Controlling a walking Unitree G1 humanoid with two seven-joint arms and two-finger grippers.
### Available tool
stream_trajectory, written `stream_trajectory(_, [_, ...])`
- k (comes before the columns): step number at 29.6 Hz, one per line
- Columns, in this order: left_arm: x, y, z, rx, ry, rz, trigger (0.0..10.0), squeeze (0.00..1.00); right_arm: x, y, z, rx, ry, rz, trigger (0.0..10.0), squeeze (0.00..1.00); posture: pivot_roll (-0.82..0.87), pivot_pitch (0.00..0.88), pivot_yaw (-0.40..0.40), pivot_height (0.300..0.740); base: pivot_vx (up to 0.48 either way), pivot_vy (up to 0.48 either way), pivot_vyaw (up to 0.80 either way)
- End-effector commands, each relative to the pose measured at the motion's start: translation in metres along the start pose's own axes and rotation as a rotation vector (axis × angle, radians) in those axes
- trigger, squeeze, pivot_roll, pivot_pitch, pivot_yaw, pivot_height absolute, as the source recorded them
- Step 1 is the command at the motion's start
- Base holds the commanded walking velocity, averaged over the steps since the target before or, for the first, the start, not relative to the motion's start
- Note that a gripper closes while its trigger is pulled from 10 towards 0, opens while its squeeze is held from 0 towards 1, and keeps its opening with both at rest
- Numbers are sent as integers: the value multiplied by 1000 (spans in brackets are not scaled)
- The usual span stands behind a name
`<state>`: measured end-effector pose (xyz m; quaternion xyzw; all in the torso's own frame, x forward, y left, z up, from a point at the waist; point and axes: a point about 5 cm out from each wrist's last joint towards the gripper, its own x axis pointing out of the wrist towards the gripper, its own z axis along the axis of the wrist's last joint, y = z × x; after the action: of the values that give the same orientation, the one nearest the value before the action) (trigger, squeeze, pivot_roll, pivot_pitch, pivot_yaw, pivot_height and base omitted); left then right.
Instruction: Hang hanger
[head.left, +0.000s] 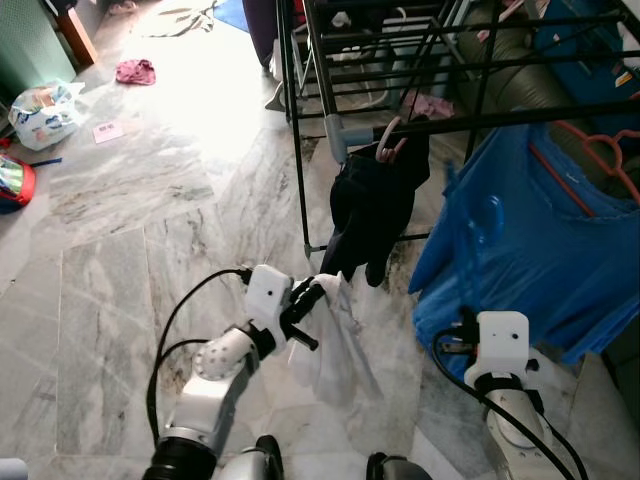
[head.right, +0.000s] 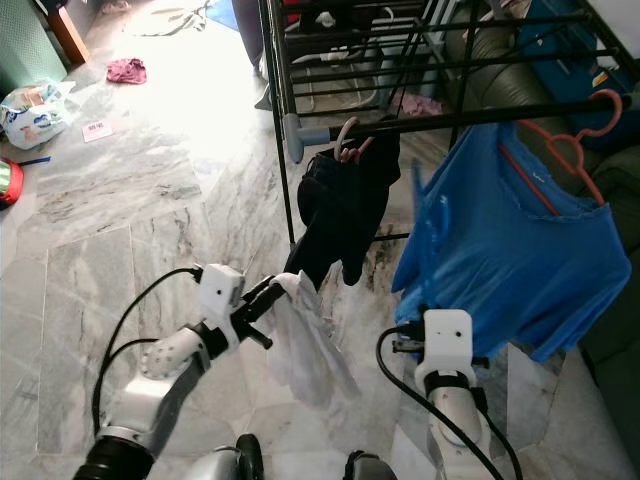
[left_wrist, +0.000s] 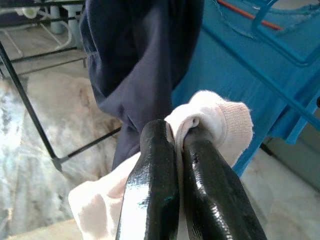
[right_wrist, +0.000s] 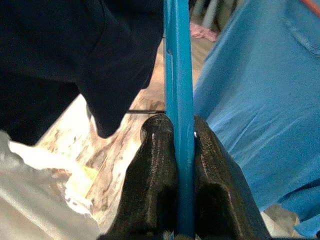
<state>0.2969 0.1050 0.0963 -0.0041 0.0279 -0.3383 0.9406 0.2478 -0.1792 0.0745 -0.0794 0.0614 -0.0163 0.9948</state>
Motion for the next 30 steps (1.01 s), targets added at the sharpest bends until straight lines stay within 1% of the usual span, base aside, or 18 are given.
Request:
stream_trajectory(1, [-5, 7, 1, 17, 1, 16, 10000, 0, -2, -2, -11, -7, 60, 16, 10000, 0, -15, 259, 16, 740, 0, 0, 0])
stream_trajectory(2, [-6, 10, 1, 20, 8, 29, 10000, 0, -1, -3, -12, -8, 71, 17, 10000, 0, -15, 259, 16, 740, 0, 0, 0])
stream_trajectory(3, [-9, 18, -2, 51, 46, 65, 10000, 0, 0, -5, -14, -24, 74, 19, 10000, 0, -6, 248, 23, 740, 0, 0, 0])
stream_trajectory(4, [-9, 18, -2, 51, 46, 65, 10000, 0, 0, -5, -14, -24, 74, 19, 10000, 0, -6, 248, 23, 740, 0, 0, 0])
stream_trajectory(5, [-11, 20, -4, 61, 63, 92, 10000, 0, 1, -6, -13, -26, 67, 10, 10000, 0, -6, 245, 24, 740, 0, 0, 0])
stream_trajectory(6, [-14, 21, -7, 68, 79, 124, 10000, 0, 3, -9, -7, -10, 39, -14, 10000, 0, -3, 237, 24, 740, 0, 0, 0])
stream_trajectory(7, [-15, 20, -9, 70, 81, 128, 10000, 0, 5, -10, -1, 0, 18, -30, 10000, 0, -3, 230, 26, 740, 0, 0, 0])
stream_trajectory(8, [-15, 20, -9, 70, 81, 128, 10000, 0, 5, -10, -1, 0, 18, -30, 10000, 0, -3, 230, 26, 740, 0, 0, 0])
stream_trajectory(9, [-15, 16, -11, 56, 75, 138, 10000, 0, 6, -11, 4, 12, -13, -64, 10000, 0, -2, 223, 25, 740, 0, 0, 0])
stream_trajectory(10, [-15, 15, -11, 51, 74, 142, 10000, 0, 7, -12, 6, 17, -22, -72, 10000, 0, -2, 223, 25, 740, 0, 0, 0])
stream_trajectory(13, [-6, 4, -7, 59, 42, 166, 10000, 0, 9, -16, 23, 46, -91, -124, 10000, 0, 10, 225, 16, 740, 0, 0, 0])
stream_trajectory(14, [-5, 2, -6, 61, 30, 189, 10000, 0, 10, -15, 24, 41, -96, -127, 10000, 0, 8, 227, 13, 740, 0, 0, 0])
stream_trajectory(15, [-5, 2, -6, 61, 30, 189, 10000, 0, 10, -15, 24, 41, -96, -127, 10000, 0, 8, 227, 13, 740, 0, 0, 0])
stream_trajectory(17, [-5, 1, -7, 43, 27, 209, 10000, 0, 10, -15, 22, 35, -86, -130, 10000, 0, 5, 225, -5, 740, 0, 0, 0])
stream_trajectory(22, [-5, -1, -6, 43, 25, 208, 10000, 0, 11, -14, 25, 30, -95, -126, 10000, 0, 9, 227, -9, 740, 0, 0, 0])
stream_trajectory(25, [-3, -1, -4, 45, 18, 208, 10000, 0, 15, -14, 25, 17, -85, -109, 10000, 0, 16, 225, -13, 740, 0, 0, 0])
stream_trajectory(30, [-3, -2, -2, 47, 11, 202, 10000, 0, 20, -15, 25, 15, -78, -123, 10000, 0, 22, 223, -17, 740, 0, 0, 0])
